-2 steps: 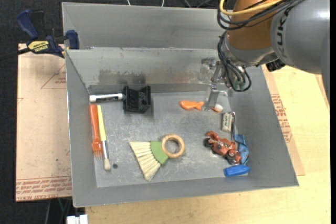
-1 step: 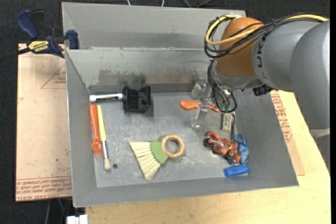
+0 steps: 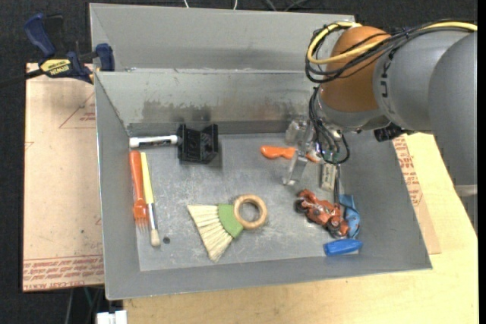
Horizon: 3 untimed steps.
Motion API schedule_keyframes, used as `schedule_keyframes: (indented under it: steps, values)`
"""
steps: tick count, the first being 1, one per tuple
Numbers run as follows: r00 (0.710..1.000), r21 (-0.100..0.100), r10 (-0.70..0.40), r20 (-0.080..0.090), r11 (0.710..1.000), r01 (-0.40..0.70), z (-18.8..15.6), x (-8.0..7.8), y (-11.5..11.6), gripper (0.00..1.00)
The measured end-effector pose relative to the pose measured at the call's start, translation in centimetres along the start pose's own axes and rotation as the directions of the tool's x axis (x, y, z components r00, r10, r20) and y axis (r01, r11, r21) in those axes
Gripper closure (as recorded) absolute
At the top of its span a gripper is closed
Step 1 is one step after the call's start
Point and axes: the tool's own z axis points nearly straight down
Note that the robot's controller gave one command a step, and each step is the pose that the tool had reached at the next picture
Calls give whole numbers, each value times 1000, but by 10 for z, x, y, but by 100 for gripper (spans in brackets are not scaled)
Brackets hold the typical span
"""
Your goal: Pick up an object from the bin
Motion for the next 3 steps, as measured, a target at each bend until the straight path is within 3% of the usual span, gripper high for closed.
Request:
schedule_keyframes:
  steps: [1,2,3]
  values:
    - [1000,-1,5,-2,1000,-5,0,-7,-21,0]
    - [1000,-3,-3,2,1000,3,-1,-2,-1,100]
    - [1000,-3,-3,2,1000,3,-1,-2,-1,100]
